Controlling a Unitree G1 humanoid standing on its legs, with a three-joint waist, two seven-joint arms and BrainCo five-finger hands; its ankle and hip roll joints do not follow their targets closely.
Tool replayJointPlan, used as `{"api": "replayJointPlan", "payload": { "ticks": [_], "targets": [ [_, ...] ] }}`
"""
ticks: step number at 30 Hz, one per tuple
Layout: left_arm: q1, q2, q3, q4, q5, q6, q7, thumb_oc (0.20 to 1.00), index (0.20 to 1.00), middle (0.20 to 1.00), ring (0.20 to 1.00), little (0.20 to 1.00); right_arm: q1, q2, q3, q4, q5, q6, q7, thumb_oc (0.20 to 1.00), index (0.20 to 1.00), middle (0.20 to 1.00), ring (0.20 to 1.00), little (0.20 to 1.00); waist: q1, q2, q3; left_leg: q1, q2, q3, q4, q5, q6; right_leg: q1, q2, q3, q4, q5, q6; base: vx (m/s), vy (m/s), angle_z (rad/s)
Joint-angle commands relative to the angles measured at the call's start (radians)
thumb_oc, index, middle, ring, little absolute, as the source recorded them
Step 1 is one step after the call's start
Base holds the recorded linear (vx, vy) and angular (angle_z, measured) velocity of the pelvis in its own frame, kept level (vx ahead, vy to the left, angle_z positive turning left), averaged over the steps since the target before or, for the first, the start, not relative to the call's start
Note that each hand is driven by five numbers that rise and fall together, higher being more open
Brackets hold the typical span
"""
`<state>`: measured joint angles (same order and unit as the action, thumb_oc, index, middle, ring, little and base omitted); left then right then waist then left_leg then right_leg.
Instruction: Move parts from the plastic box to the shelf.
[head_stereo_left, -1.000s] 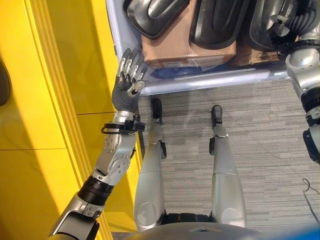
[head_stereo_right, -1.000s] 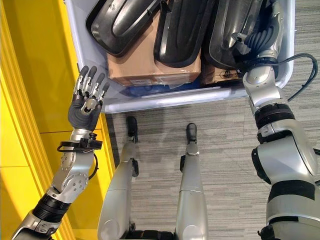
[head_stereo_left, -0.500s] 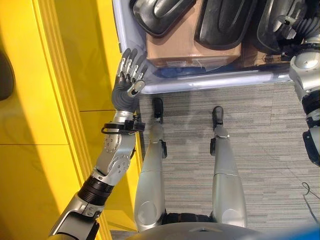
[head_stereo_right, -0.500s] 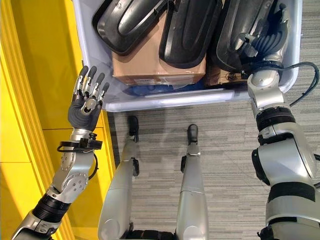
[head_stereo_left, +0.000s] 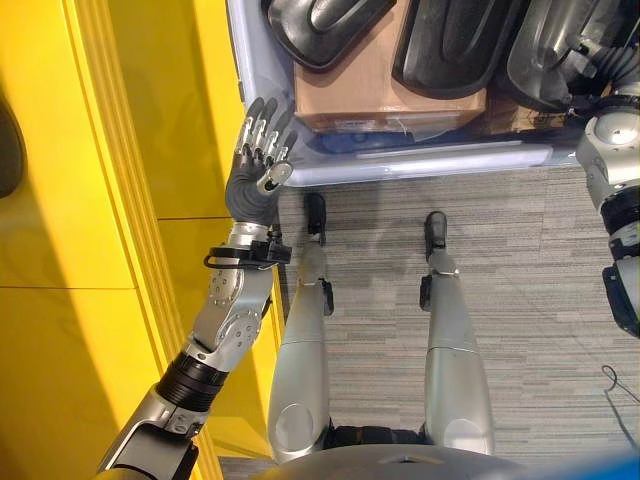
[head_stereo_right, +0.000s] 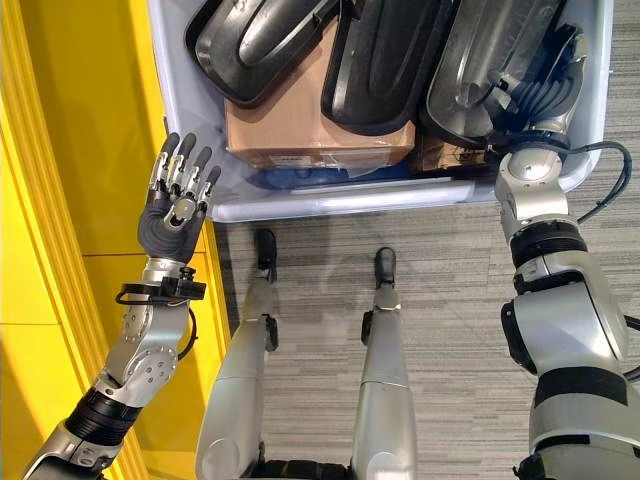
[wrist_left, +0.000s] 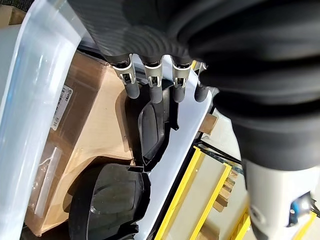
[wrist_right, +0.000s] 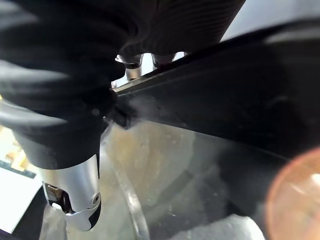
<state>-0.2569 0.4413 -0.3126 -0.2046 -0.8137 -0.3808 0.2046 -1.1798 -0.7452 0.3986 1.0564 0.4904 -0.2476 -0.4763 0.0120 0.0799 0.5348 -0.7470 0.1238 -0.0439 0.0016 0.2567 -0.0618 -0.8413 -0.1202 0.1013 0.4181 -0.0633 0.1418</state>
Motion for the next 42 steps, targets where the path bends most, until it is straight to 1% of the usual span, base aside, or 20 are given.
{"api": "replayJointPlan", "payload": {
  "ticks": [1,4,9,11,13,14,15,18,25,28,29,32,33,36,37,38,42],
  "targets": [
    [-0.001,0.023,0.019,-0.101,0.008,-0.062,0.009,1.0,1.0,1.0,1.0,1.0,0.025,0.011,-0.027,0.015,0.046,-0.025,-0.021,1.0,1.0,1.0,1.0,1.0,0.017,-0.028,-0.015,0.107,0.006,0.006,0.073,-0.225,-0.009,0.09,0.019,-0.033,-0.164,0.048,-0.043,0.0,0.0,0.0],
    [0.0,0.02,0.021,-0.101,0.008,-0.064,0.01,1.0,1.0,1.0,1.0,1.0,0.038,0.009,-0.033,-0.004,0.038,-0.028,-0.026,1.0,1.0,1.0,1.0,1.0,0.015,-0.029,-0.015,0.106,0.005,0.005,0.076,-0.227,-0.008,0.089,0.019,-0.034,-0.162,0.048,-0.043,0.0,0.0,0.0],
    [0.004,0.025,0.019,-0.105,0.009,-0.064,0.011,1.0,1.0,1.0,1.0,1.0,0.032,0.009,-0.032,0.019,0.038,-0.022,-0.028,1.0,1.0,1.0,1.0,1.0,0.016,-0.028,-0.015,0.102,0.003,0.004,0.079,-0.229,-0.007,0.088,0.017,-0.035,-0.162,0.047,-0.043,0.0,0.0,0.0],
    [0.01,0.025,0.018,-0.105,0.006,-0.063,0.01,1.0,1.0,1.0,1.0,1.0,0.028,0.012,-0.032,0.034,0.055,-0.023,-0.021,1.0,1.0,1.0,1.0,1.0,0.018,-0.027,-0.015,0.107,0.003,0.003,0.08,-0.235,-0.007,0.092,0.017,-0.035,-0.159,0.039,-0.043,0.0,0.0,0.0],
    [0.014,0.03,0.013,-0.109,-0.001,-0.06,0.008,1.0,1.0,1.0,1.0,1.0,-0.006,0.017,-0.024,0.093,0.106,-0.015,0.006,1.0,1.0,1.0,1.0,1.0,0.023,-0.023,-0.015,0.103,0.002,0.002,0.082,-0.236,-0.008,0.089,0.017,-0.035,-0.158,0.039,-0.044,0.0,0.003,0.02],
    [0.015,0.033,0.011,-0.111,-0.003,-0.058,0.005,1.0,1.0,1.0,1.0,1.0,-0.025,0.017,-0.011,0.122,0.118,-0.007,0.02,0.473,0.473,0.473,0.473,0.473,0.027,-0.023,-0.015,0.1,0.003,0.0,0.083,-0.235,-0.008,0.086,0.016,-0.038,-0.157,0.04,-0.043,0.01,-0.001,0.05],
    [0.017,0.034,0.011,-0.114,-0.005,-0.056,0.003,1.0,1.0,1.0,1.0,1.0,-0.042,0.015,0.012,0.135,0.125,0.001,0.039,0.2,0.2,0.2,0.2,0.2,0.029,-0.022,-0.015,0.098,0.002,-0.001,0.084,-0.235,-0.008,0.082,0.017,-0.039,-0.155,0.04,-0.044,0.0,-0.007,0.04],
    [0.02,0.036,0.01,-0.117,-0.011,-0.054,-0.002,1.0,1.0,1.0,1.0,1.0,-0.06,0.012,0.038,0.139,0.128,0.007,0.054,0.2,0.2,0.2,0.2,0.2,0.032,-0.022,-0.015,0.094,0.003,-0.003,0.086,-0.233,-0.009,0.08,0.017,-0.041,-0.152,0.04,-0.044,0.0,0.0,0.0],
    [0.024,0.038,0.015,-0.121,-0.009,-0.056,-0.002,1.0,1.0,1.0,1.0,1.0,-0.054,0.008,0.061,0.078,0.091,-0.003,0.045,0.2,0.2,0.2,0.2,0.2,0.029,-0.026,-0.015,0.092,0.003,-0.007,0.091,-0.234,-0.009,0.08,0.018,-0.042,-0.145,0.036,-0.045,0.0,0.0,0.0],
    [0.014,0.029,0.023,-0.109,-0.001,-0.06,0.005,1.0,1.0,1.0,1.0,1.0,-0.012,-0.004,0.062,-0.06,0.012,-0.019,0.011,0.2,0.2,0.2,0.2,0.2,0.021,-0.038,-0.015,0.101,0.001,-0.008,0.093,-0.235,-0.008,0.09,0.018,-0.043,-0.141,0.035,-0.045,0.0,0.0,0.0],
    [0.011,0.026,0.026,-0.106,0.001,-0.061,0.006,1.0,1.0,1.0,1.0,1.0,0.018,-0.014,0.047,-0.126,-0.021,-0.025,-0.008,0.2,0.2,0.2,0.2,0.2,0.017,-0.044,-0.015,0.107,0.001,-0.009,0.096,-0.237,-0.007,0.097,0.017,-0.042,-0.141,0.035,-0.045,0.0,0.0,0.0],
    [0.006,0.025,0.031,-0.104,0.007,-0.062,0.009,1.0,1.0,1.0,1.0,1.0,0.051,-0.027,0.031,-0.193,-0.06,-0.026,-0.023,0.2,0.2,0.2,0.2,0.2,0.014,-0.049,-0.015,0.111,0.0,-0.011,0.095,-0.231,-0.006,0.103,0.015,-0.042,-0.145,0.043,-0.044,0.0,0.0,0.0],
    [0.009,0.025,0.035,-0.104,0.012,-0.062,0.007,1.0,1.0,1.0,1.0,1.0,0.093,-0.039,0.014,-0.25,-0.094,-0.026,-0.032,0.2,0.2,0.2,0.2,0.2,0.008,-0.054,-0.015,0.131,-0.001,-0.013,0.097,-0.238,-0.005,0.126,0.014,-0.042,-0.143,0.037,-0.043,0.0,0.0,0.0],
    [0.004,0.03,0.036,-0.099,0.005,-0.06,-0.001,1.0,1.0,1.0,1.0,1.0,0.151,-0.047,-0.027,-0.327,-0.117,-0.03,-0.039,0.2,0.2,0.2,0.2,0.2,0.002,-0.066,-0.015,0.16,0.001,-0.015,0.094,-0.234,-0.005,0.159,0.009,-0.048,-0.151,0.046,-0.042,-0.01,0.002,0.01],
    [0.006,0.03,0.039,-0.095,0.002,-0.059,-0.003,1.0,1.0,1.0,1.0,1.0,0.177,-0.048,-0.042,-0.357,-0.122,-0.034,-0.039,0.2,0.2,0.2,0.2,0.2,-0.002,-0.071,-0.015,0.181,0.002,-0.015,0.094,-0.24,-0.005,0.183,0.008,-0.05,-0.153,0.04,-0.041,-0.03,-0.013,0.05],
    [0.009,0.034,0.044,-0.088,-0.008,-0.054,-0.013,1.0,1.0,1.0,1.0,1.0,0.231,-0.05,-0.077,-0.417,-0.134,-0.038,-0.036,0.2,0.2,0.2,0.2,0.2,-0.006,-0.081,-0.015,0.212,0.004,-0.016,0.092,-0.241,-0.005,0.219,0.007,-0.053,-0.162,0.043,-0.04,-0.02,-0.006,0.06],
    [0.025,0.043,0.067,-0.072,-0.022,-0.044,-0.033,1.0,1.0,1.0,1.0,1.0,0.346,-0.063,-0.147,-0.555,-0.171,-0.047,-0.017,0.2,0.2,0.2,0.2,0.2,-0.015,-0.105,-0.015,0.285,0.011,-0.019,0.084,-0.238,-0.007,0.303,0.002,-0.057,-0.192,0.055,-0.037,0.0,-0.004,0.04]
  ]
}}
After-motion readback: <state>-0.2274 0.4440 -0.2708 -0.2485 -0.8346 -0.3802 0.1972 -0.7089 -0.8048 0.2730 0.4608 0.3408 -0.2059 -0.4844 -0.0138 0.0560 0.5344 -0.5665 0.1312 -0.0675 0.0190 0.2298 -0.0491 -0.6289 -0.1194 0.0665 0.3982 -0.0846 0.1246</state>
